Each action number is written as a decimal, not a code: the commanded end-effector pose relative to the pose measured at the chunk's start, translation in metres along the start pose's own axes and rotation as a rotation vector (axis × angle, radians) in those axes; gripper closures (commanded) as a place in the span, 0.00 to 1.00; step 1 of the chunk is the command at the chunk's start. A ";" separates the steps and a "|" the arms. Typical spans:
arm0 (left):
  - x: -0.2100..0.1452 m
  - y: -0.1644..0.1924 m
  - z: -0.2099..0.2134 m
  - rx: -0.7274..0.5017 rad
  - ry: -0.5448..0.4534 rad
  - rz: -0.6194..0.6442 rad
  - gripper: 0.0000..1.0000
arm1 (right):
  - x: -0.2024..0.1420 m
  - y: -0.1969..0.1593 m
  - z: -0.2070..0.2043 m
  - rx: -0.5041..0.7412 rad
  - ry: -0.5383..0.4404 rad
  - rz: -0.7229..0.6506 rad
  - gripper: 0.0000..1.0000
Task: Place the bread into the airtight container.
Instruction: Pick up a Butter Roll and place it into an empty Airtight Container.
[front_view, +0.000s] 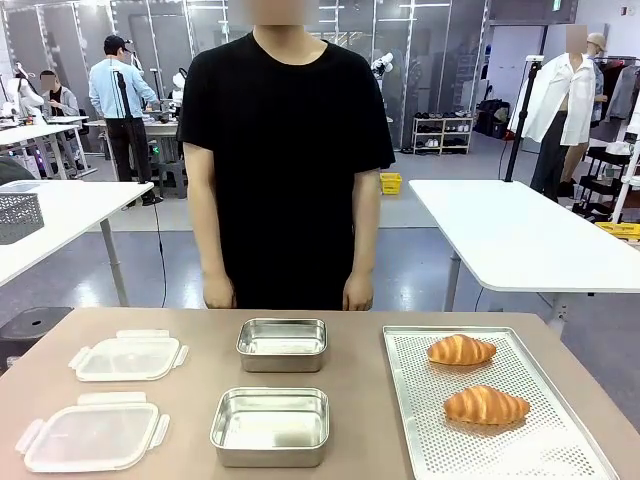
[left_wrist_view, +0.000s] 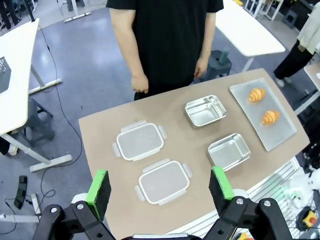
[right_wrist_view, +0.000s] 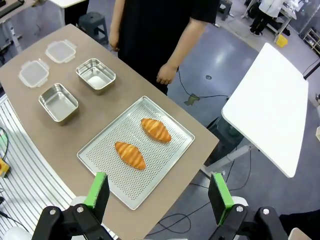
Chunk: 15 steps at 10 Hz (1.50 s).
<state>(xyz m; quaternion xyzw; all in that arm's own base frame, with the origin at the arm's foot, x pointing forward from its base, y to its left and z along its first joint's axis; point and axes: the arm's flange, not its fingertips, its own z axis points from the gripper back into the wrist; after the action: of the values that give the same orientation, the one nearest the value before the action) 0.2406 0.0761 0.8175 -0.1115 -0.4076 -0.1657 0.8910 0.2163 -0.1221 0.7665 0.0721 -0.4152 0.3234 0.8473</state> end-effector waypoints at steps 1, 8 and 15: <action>0.002 -0.001 0.003 -0.003 -0.006 -0.006 0.00 | 0.000 0.001 0.000 0.000 0.000 0.002 0.00; 0.002 -0.001 0.003 -0.003 -0.006 -0.006 0.00 | 0.061 0.042 -0.074 0.127 0.370 0.452 0.00; 0.002 -0.001 0.003 -0.003 -0.006 -0.006 0.00 | 0.017 0.075 -0.270 0.316 0.505 0.826 0.00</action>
<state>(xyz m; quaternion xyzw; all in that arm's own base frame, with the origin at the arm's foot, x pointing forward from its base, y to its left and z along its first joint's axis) 0.2403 0.0756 0.8181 -0.1111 -0.4080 -0.1660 0.8908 0.3602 0.0503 0.6144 -0.0439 -0.1275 0.6873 0.7137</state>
